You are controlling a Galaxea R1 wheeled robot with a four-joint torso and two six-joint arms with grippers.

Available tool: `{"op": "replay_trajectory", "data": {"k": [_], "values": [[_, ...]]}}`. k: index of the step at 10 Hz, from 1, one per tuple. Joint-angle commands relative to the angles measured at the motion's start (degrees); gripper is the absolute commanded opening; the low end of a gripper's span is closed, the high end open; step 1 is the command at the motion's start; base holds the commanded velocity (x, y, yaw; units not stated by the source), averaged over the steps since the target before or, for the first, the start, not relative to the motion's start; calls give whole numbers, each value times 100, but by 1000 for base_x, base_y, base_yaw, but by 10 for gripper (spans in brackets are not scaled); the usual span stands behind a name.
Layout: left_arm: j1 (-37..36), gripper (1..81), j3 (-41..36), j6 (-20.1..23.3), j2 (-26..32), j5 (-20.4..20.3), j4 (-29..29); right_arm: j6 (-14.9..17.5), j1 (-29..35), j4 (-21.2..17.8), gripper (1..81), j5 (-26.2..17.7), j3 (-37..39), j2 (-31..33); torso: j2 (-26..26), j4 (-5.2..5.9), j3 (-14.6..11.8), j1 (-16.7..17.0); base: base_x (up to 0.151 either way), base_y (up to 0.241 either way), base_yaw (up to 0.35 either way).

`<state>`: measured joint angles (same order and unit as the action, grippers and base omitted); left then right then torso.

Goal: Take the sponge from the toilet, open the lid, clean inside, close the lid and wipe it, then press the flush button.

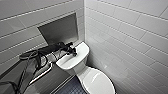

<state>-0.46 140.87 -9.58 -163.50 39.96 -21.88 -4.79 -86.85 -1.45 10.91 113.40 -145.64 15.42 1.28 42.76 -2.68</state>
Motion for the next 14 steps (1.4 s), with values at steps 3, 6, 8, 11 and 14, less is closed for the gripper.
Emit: {"op": "replay_trajectory", "data": {"k": [3,6,8,11,14], "values": [[-968,10,396,-9,-34,-41,52,-4,-127,57,10,-458,-64,120,0,0,0,0,0,0,0],[-933,10,713,-9,-183,-76,211,-4,-127,66,10,-458,-64,120,0,0,0,0,0,0,0],[-872,10,845,-9,-271,-164,411,-4,-145,84,10,-459,-56,112,0,0,0,0,0,0,0],[-749,10,1345,-9,-508,-190,702,-4,-145,92,10,-458,-21,85,0,0,0,0,0,0,0],[-608,10,1452,-9,-597,-260,967,-4,-137,110,10,-467,14,24,0,0,0,0,0,0,0]]}}
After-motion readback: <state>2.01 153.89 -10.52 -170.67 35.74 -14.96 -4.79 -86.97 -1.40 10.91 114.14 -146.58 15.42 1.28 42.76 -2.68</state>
